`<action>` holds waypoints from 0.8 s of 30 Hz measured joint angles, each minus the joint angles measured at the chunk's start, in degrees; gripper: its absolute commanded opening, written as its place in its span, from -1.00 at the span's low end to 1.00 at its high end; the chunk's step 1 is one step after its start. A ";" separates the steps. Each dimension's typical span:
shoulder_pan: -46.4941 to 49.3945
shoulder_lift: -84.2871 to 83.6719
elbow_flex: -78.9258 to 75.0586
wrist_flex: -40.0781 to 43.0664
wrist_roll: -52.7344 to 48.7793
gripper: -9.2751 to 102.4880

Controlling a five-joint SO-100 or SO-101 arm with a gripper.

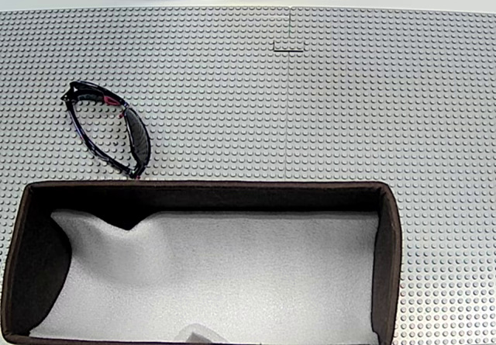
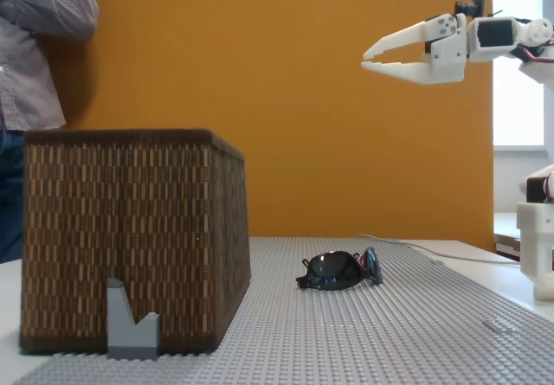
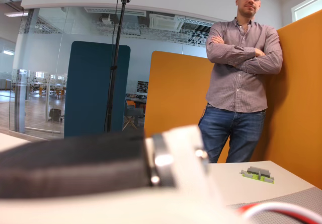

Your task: Grasp a glasses and put it in the bin.

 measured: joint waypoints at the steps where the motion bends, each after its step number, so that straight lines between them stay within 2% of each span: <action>1: 0.00 0.00 0.09 0.00 0.00 -0.84; 2: 0.35 0.97 1.14 0.62 -0.79 -0.84; 3: 4.92 3.96 3.52 7.82 -3.87 -0.84; 4: 5.54 4.31 4.04 11.07 -4.22 -0.84; 14: 6.42 4.13 3.96 14.68 -3.78 -0.84; 21: 9.67 -9.76 -7.12 28.30 -0.88 -0.84; 24: 12.22 -13.18 -8.96 31.11 0.18 -0.84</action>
